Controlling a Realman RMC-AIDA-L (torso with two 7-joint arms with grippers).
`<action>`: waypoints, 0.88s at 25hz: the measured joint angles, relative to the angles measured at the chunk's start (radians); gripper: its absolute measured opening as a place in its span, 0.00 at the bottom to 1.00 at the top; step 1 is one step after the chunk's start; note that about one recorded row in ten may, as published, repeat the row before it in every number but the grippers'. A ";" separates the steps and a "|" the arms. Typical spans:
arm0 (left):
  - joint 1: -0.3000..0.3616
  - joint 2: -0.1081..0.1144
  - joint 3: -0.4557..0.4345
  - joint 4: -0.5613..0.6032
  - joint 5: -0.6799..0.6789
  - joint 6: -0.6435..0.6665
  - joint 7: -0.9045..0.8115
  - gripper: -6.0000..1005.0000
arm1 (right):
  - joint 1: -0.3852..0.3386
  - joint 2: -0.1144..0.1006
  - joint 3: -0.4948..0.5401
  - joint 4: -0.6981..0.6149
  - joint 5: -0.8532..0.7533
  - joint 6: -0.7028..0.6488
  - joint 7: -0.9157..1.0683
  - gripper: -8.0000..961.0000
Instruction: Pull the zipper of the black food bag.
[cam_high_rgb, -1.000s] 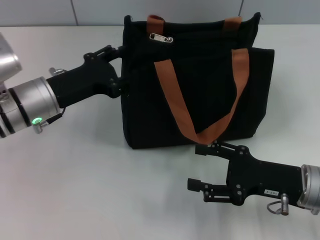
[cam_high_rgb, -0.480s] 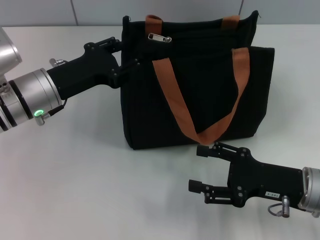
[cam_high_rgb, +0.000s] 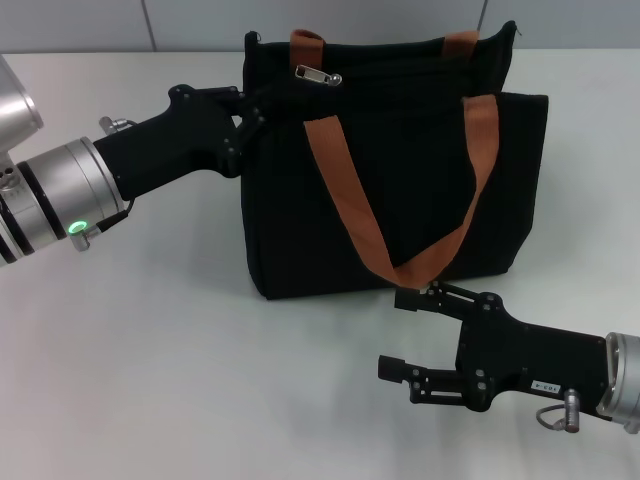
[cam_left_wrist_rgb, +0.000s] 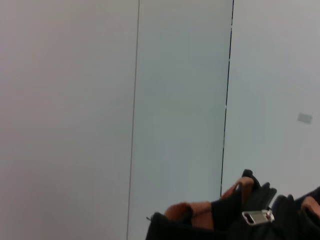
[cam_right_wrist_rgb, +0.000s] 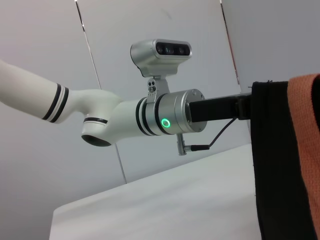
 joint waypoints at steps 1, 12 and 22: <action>0.000 0.000 0.000 -0.002 -0.016 0.000 0.000 0.15 | -0.001 0.000 0.003 0.000 0.001 0.000 0.000 0.87; -0.006 0.000 0.006 -0.001 -0.028 0.008 0.000 0.04 | -0.002 0.001 0.007 0.002 0.012 -0.009 0.000 0.87; -0.036 0.000 0.038 -0.012 -0.114 0.065 0.002 0.04 | -0.017 0.000 0.010 0.039 0.221 -0.045 0.003 0.87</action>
